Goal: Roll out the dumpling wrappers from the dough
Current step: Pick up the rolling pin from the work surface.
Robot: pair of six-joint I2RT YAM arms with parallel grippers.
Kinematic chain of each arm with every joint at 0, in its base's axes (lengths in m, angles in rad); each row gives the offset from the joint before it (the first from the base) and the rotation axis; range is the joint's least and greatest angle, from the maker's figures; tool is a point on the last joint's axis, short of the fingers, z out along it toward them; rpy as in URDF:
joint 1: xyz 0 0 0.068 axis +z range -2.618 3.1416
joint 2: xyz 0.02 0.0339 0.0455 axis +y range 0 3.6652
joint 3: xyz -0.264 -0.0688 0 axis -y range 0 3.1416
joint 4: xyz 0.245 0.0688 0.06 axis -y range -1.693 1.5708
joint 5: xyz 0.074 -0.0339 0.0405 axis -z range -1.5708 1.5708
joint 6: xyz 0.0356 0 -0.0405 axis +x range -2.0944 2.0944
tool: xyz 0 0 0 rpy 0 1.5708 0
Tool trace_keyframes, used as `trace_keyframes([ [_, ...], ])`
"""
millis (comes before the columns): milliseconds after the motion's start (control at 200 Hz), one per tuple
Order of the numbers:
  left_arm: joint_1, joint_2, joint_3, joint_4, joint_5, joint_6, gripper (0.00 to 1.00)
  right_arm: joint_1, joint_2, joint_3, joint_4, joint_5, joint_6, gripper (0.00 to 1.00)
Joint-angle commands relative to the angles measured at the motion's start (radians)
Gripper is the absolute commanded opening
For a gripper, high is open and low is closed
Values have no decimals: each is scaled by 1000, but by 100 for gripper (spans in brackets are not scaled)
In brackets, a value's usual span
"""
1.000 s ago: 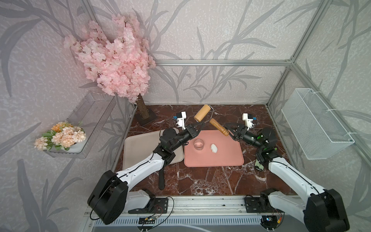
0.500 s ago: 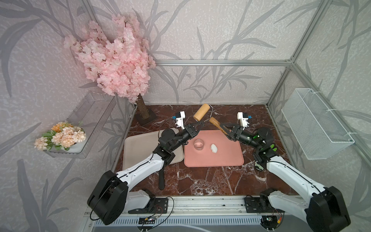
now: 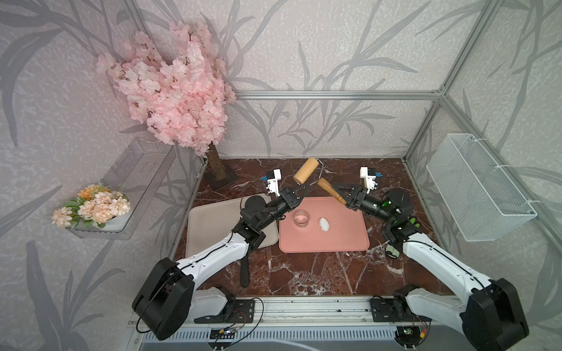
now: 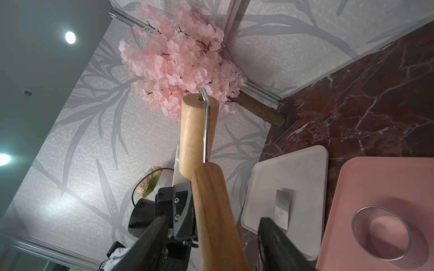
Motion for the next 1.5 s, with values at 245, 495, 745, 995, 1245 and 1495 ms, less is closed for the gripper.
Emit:
trace_keyframes([
  [245,-6,-8,-6,129,-14,-12,0,17,4,21,-24,17,-19,59],
  [495,-5,-12,-10,119,-22,-7,0,18,10,26,-6,11,-11,64],
  [745,-5,-6,-13,127,-25,-9,0,22,17,21,-10,9,-7,60],
  [995,-7,-4,-15,124,-28,-7,0,24,20,18,4,15,1,63],
  [1245,-7,3,-16,128,-30,-11,0,26,26,21,6,10,3,62],
  [1495,-7,5,-16,127,-38,-11,0,26,31,23,24,2,11,55],
])
